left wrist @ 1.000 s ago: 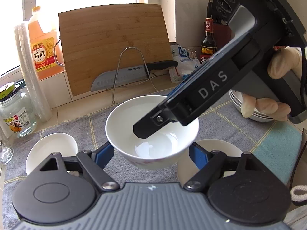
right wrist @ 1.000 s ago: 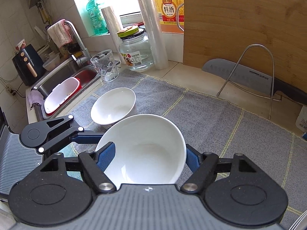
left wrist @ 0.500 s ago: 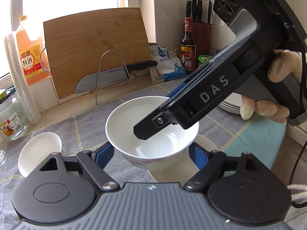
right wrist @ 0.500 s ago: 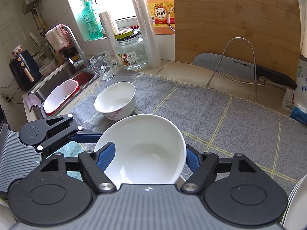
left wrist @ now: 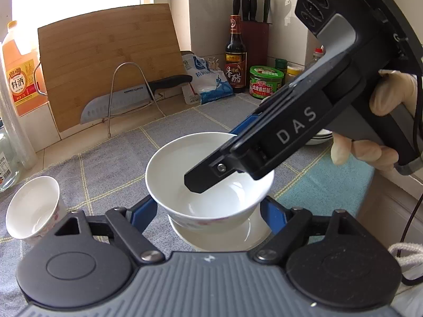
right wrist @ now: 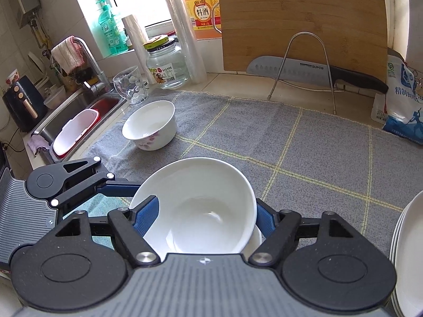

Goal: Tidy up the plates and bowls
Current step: 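Carry the white bowl with the right tool onto the floral-decal bowl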

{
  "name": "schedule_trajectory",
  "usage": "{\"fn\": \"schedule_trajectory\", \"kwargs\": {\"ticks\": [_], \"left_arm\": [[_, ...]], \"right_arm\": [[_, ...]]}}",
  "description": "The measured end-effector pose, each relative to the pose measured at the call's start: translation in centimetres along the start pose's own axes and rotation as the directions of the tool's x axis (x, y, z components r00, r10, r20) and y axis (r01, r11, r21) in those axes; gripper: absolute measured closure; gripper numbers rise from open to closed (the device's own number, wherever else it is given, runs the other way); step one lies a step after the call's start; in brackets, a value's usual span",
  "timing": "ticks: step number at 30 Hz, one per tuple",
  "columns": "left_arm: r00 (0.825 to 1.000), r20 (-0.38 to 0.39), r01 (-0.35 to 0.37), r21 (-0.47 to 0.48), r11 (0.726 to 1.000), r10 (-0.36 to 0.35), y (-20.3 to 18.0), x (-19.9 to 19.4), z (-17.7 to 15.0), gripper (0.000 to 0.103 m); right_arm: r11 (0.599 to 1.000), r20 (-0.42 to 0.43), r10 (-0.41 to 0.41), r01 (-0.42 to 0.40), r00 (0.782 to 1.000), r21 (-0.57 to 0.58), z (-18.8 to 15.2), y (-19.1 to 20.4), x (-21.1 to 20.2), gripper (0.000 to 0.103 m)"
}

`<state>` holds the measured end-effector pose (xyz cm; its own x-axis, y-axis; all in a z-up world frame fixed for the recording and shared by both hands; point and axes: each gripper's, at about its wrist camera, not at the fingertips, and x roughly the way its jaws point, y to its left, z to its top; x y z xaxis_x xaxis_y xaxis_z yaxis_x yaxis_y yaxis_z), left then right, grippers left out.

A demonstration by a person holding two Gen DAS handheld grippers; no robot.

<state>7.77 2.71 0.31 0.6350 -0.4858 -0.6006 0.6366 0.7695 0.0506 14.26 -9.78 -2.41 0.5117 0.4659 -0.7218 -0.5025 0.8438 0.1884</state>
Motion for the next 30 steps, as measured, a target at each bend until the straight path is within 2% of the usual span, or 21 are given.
{"fn": "schedule_trajectory", "kwargs": {"ticks": [20, 30], "left_arm": [[0.998, -0.052, 0.026, 0.014, 1.000, -0.025, -0.7, 1.0, -1.1, 0.018], [0.998, -0.049, 0.032, 0.019, 0.999, -0.031, -0.6, 1.3, -1.1, 0.017]], "right_arm": [[0.999, -0.034, -0.036, 0.036, 0.999, -0.001, -1.9, -0.2, 0.7, 0.022], [0.999, -0.027, -0.054, 0.054, 0.998, 0.004, -1.9, -0.5, 0.7, 0.021]]}}
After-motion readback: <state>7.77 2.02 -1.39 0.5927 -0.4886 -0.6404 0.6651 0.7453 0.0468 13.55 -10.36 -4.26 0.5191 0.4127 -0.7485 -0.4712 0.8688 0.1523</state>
